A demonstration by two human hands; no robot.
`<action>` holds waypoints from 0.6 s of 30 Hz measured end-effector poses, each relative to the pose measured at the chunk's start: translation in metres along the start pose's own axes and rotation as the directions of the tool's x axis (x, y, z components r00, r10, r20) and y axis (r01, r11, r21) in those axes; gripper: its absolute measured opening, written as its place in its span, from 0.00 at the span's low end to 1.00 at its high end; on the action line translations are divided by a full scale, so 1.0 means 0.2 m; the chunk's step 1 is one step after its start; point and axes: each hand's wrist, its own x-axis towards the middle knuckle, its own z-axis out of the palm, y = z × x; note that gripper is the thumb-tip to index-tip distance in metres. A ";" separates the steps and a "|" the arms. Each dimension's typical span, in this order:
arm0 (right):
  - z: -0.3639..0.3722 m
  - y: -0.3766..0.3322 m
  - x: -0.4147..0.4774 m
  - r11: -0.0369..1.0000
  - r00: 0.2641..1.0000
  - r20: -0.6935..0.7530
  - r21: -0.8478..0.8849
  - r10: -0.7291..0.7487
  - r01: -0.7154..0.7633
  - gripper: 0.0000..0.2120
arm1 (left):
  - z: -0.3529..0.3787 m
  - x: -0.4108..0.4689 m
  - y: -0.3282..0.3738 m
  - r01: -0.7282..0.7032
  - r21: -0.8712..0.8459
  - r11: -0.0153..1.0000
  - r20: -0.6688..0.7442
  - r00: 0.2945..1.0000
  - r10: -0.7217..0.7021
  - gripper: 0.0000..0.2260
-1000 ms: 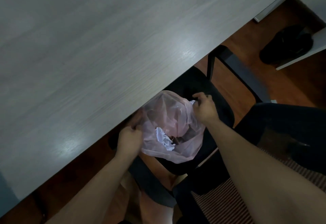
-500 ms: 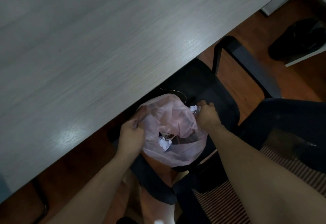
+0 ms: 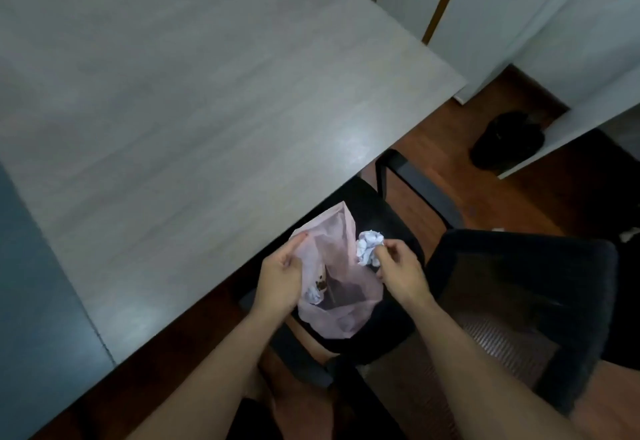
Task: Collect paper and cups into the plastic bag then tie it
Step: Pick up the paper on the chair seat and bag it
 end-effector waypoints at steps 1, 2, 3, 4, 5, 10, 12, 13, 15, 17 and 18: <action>-0.03 -0.05 -0.09 1.000 1.000 0.004 0.003 -0.020 0.020 0.07 | -0.01 -0.05 0.08 -0.011 -0.001 1.000 0.007 1.000 0.011 0.27; -0.06 -0.10 -0.19 0.999 0.999 -0.002 0.015 -0.043 0.043 0.07 | -0.02 -0.11 0.16 -0.019 -0.005 1.000 0.019 1.000 0.019 0.26; -0.08 -0.16 -0.29 0.997 0.997 -0.023 0.031 -0.068 0.069 0.07 | -0.03 -0.16 0.23 -0.024 -0.003 1.000 0.035 0.999 0.024 0.26; -0.11 -0.22 -0.38 0.994 0.994 -0.054 0.046 -0.097 0.099 0.06 | -0.05 -0.20 0.29 -0.027 0.000 1.000 0.052 0.998 0.027 0.25; -0.14 -0.28 -0.47 0.990 0.988 -0.095 0.061 -0.121 0.127 0.05 | -0.07 -0.25 0.35 -0.032 0.011 0.999 0.069 0.997 0.031 0.26; -0.19 -0.55 -0.85 0.948 0.932 -0.197 0.035 -0.305 0.317 0.08 | -0.23 -0.39 0.53 -0.086 0.006 0.996 0.106 0.991 0.085 0.27; -0.18 -0.61 -0.93 0.939 0.929 -0.143 -0.009 -0.340 0.343 0.11 | -0.30 -0.44 0.58 -0.104 -0.025 0.994 0.128 0.986 0.106 0.26; -0.17 -0.63 -0.95 0.935 0.929 -0.099 -0.045 -0.355 0.353 0.13 | -0.34 -0.45 0.60 -0.110 -0.037 0.993 0.140 0.983 0.115 0.26; -0.15 -0.67 -0.98 0.923 0.931 0.018 -0.129 -0.363 0.363 0.20 | -0.42 -0.43 0.59 -0.131 -0.069 0.989 0.198 0.970 0.142 0.27; -0.12 -0.68 -0.98 0.884 0.917 0.093 -0.244 -0.388 0.399 0.28 | -0.50 -0.44 0.61 -0.156 -0.073 0.985 0.234 0.957 0.169 0.27; -0.11 -0.68 -0.99 0.855 0.905 0.071 -0.306 -0.419 0.419 0.30 | -0.54 -0.48 0.67 -0.166 -0.084 0.983 0.234 0.955 0.181 0.27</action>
